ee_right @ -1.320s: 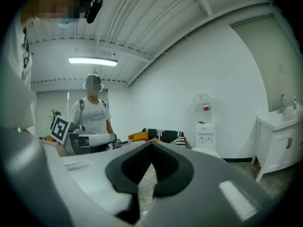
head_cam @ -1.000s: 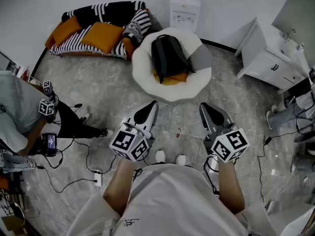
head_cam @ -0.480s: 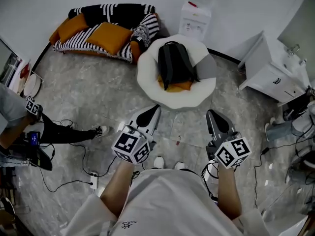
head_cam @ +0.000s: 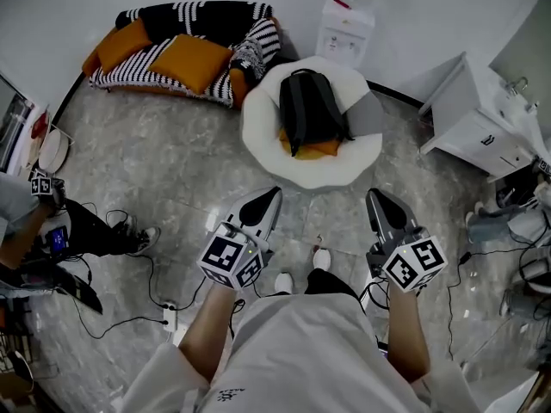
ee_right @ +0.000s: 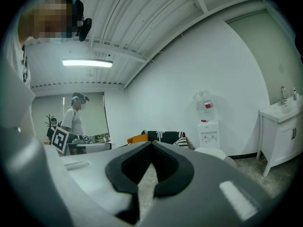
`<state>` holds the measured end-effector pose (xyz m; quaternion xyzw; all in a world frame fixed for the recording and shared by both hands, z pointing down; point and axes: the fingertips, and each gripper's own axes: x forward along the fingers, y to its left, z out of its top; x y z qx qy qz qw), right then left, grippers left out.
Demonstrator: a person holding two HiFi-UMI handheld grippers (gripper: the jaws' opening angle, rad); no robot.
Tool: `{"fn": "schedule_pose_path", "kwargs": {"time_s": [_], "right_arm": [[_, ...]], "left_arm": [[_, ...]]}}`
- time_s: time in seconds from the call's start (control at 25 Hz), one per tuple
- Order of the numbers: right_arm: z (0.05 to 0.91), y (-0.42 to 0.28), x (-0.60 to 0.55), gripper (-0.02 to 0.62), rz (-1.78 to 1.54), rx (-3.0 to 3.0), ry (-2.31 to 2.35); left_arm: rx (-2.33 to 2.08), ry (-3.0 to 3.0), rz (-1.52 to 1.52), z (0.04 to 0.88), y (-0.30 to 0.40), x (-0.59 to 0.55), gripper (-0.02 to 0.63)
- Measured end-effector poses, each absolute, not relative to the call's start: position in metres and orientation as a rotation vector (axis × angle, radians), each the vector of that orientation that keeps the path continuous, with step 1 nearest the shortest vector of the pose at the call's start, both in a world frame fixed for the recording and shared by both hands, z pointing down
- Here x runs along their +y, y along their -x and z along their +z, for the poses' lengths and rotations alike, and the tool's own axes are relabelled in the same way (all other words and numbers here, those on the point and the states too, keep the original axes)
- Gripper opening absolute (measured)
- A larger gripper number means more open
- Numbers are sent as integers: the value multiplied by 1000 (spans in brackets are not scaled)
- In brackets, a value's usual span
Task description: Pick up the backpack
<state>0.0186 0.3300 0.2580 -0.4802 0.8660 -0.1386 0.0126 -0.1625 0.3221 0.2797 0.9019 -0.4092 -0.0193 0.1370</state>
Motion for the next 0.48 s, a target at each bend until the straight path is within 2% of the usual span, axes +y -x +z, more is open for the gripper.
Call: {"fn": "schedule_pose_path", "kwargs": {"time_s": [0.48], "right_arm": [[266, -40, 260, 2, -446, 2699, 1416]], "left_arm": [[-1219, -2590, -60, 284, 144, 262, -6]]}}
